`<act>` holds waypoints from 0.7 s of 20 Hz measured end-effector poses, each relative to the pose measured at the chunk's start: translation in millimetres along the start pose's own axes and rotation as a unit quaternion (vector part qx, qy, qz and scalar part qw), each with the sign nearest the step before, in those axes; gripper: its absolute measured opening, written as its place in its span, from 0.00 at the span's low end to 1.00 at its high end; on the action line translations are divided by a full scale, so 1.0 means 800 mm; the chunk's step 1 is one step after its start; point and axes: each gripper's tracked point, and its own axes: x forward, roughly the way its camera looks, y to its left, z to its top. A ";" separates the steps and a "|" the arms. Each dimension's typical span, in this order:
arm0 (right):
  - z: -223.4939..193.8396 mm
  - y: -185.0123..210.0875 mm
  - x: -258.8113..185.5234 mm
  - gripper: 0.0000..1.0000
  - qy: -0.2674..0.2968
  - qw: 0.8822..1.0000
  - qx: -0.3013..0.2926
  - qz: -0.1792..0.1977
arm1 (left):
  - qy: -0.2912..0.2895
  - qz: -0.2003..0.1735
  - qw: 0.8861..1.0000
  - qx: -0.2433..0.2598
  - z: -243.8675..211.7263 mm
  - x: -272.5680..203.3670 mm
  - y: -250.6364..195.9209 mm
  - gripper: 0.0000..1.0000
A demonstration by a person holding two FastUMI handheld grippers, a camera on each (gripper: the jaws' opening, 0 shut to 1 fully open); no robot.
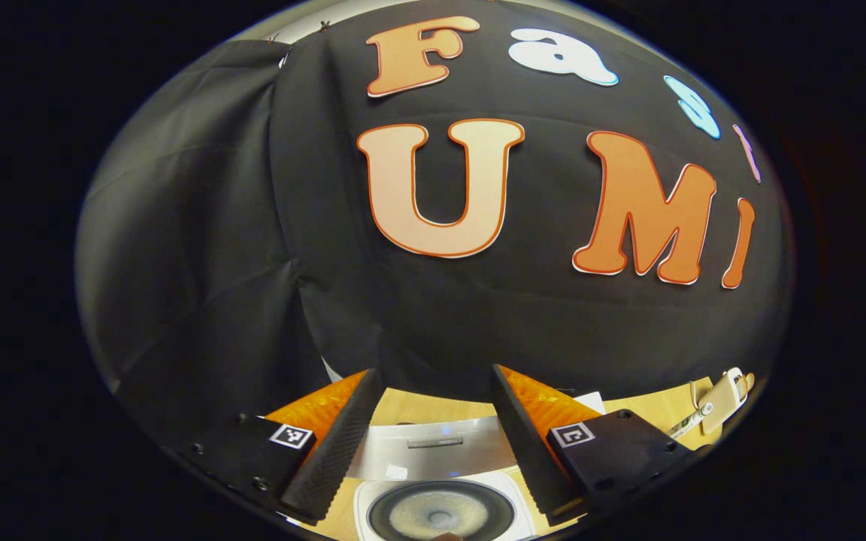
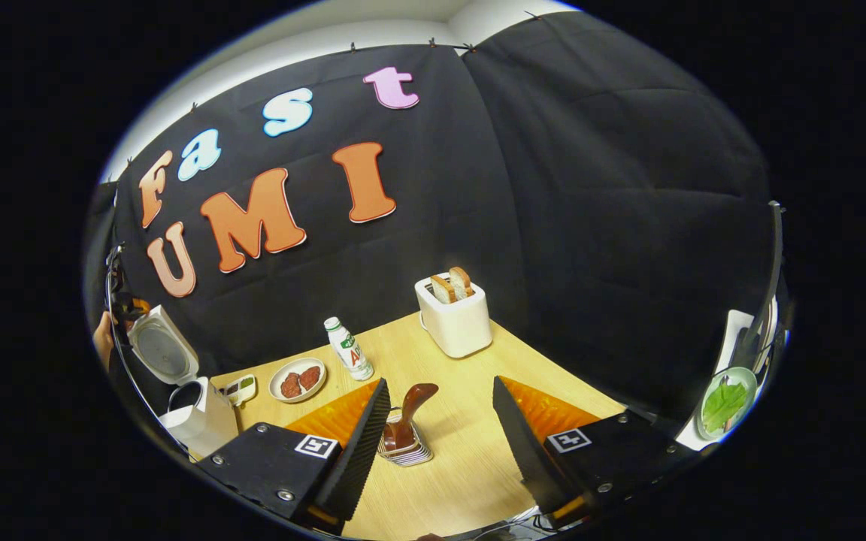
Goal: Close the left gripper, press the button to open the rice cooker; take a wooden spoon from the chopstick holder with the right hand, scoop a spoonful of rice and pour it into the rice cooker, then put the wooden spoon back into the chopstick holder.
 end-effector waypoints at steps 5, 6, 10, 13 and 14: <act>-0.007 0.011 0.014 0.86 0.010 1.000 0.005 0.026 | 0.107 -0.043 0.993 -0.019 -0.067 -0.040 -0.032 1.00; -0.005 0.013 0.018 0.86 0.008 0.999 0.004 0.031 | 0.139 -0.043 0.989 -0.027 -0.090 -0.048 -0.034 1.00; -0.006 0.027 0.027 0.86 0.011 0.998 0.003 0.059 | 0.209 -0.025 0.977 -0.027 -0.155 -0.080 -0.033 1.00; -0.014 0.034 0.042 0.86 0.020 0.997 -0.005 0.074 | 0.236 -0.011 0.971 -0.017 -0.193 -0.100 -0.030 1.00; -0.016 0.037 0.044 0.86 0.021 0.996 -0.004 0.081 | 0.250 -0.009 0.968 -0.014 -0.203 -0.106 -0.029 1.00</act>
